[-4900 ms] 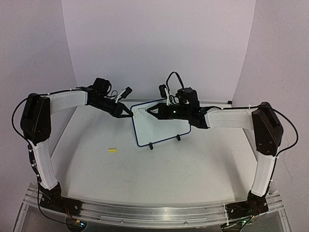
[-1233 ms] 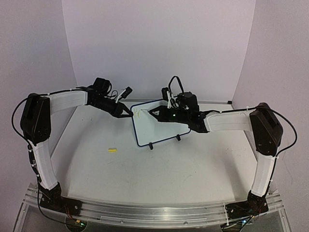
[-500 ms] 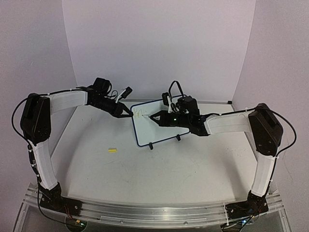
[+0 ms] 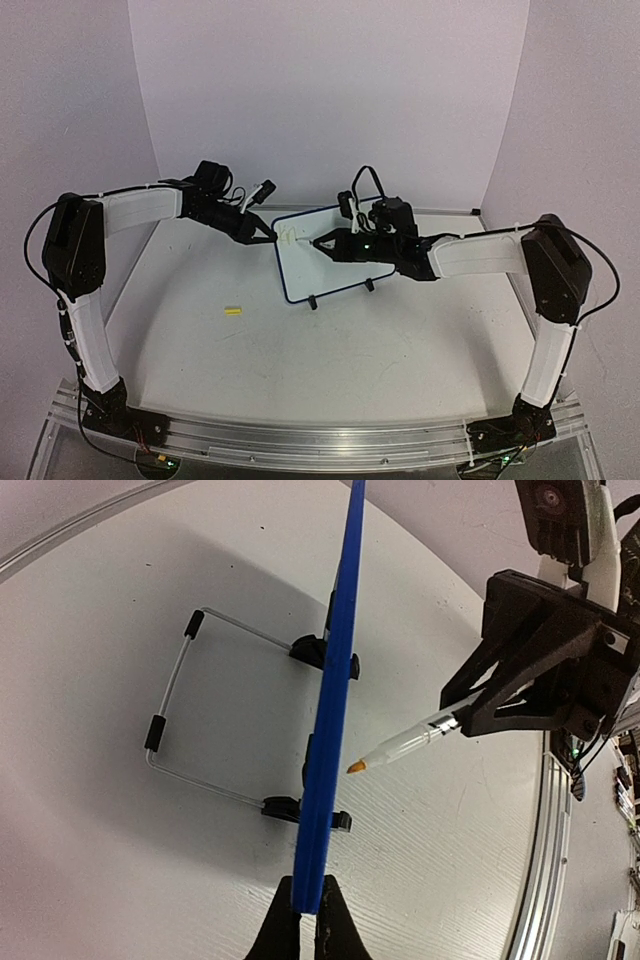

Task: Write a sentence on the whiteboard
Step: Write on the whiteboard with the whiteboard marker without the cap.

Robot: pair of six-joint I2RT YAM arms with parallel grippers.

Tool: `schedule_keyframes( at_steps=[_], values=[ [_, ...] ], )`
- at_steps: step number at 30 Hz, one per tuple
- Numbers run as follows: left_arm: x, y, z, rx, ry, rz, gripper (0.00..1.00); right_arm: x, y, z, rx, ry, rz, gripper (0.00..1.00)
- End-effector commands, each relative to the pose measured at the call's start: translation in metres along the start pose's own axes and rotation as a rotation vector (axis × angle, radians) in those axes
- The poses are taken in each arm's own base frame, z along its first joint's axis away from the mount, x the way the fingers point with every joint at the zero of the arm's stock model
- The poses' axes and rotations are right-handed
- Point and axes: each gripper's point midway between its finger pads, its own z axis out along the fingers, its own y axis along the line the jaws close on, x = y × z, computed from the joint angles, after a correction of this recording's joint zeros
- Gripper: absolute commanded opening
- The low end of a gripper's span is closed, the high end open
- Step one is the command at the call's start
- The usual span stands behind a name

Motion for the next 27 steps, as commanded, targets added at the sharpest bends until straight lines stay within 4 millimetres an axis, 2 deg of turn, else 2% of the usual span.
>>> schedule_keyframes(
  at_steps=[1, 5, 9, 27],
  values=[
    [0.002, -0.013, 0.001, -0.001, 0.031, 0.024, 0.0, -0.033, 0.034, -0.028, -0.08, -0.071, -0.049, 0.0],
    [0.003, -0.012, 0.001, -0.002, 0.034, 0.021, 0.0, -0.041, 0.039, -0.038, -0.081, -0.085, -0.065, 0.0],
    [0.003, -0.012, 0.001, -0.003, 0.034, 0.023, 0.0, -0.042, 0.03, -0.04, -0.075, -0.078, -0.06, 0.0],
    [0.005, -0.01, 0.004, -0.003, 0.04, 0.017, 0.0, -0.037, 0.006, -0.01, -0.076, -0.039, -0.039, 0.0]
  ],
)
